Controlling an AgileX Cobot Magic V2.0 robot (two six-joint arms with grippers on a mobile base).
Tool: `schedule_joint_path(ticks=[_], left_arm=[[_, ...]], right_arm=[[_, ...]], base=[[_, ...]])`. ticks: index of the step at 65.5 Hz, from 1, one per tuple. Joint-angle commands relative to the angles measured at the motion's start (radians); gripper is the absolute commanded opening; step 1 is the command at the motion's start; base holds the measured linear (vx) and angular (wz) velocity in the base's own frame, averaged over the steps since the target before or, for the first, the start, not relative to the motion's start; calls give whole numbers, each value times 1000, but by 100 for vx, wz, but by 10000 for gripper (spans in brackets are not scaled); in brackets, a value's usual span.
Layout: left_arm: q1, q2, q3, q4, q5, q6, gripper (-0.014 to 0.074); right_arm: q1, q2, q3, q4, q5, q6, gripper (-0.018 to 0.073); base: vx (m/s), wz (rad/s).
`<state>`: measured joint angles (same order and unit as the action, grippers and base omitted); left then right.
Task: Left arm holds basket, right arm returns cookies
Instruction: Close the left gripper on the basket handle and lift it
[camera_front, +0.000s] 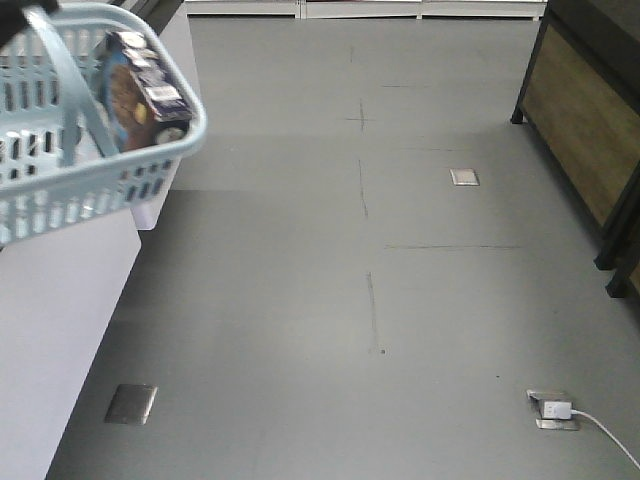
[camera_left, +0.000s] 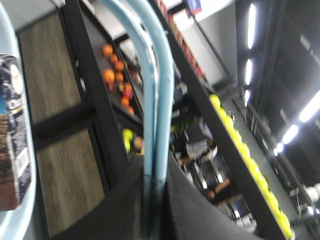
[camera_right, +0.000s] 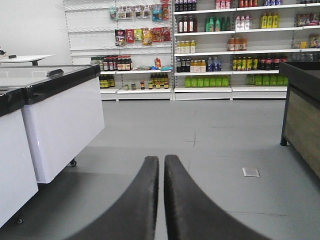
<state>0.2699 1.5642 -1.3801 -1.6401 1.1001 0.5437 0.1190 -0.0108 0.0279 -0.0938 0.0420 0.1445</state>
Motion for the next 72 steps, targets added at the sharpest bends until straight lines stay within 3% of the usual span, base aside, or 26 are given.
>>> schedule_joint_path(ticks=[1,17,32,54,72], left_arm=[[-95,-71,75,-143,-11,84,-3],[-318,-76,366,-143,-62,257,-3],[-484,-69,490,-143,-150,370,-3],[-653,-24,496,-143,-125,373,-3],[-720,-24,496,-143,-136,355,-3]], right_arm=[[0,-14,18,-7,-73,-6,-3],[0,-14,18,-7,-73,-6,-3],[0,-14,18,-7,-73,-6,-3],[0,-14,18,-7,-73,-6,-3],[0,-14,18,-7,-73,-6,-3]], base=[[0,0],[0,0],[0,0],[0,0],[0,0]])
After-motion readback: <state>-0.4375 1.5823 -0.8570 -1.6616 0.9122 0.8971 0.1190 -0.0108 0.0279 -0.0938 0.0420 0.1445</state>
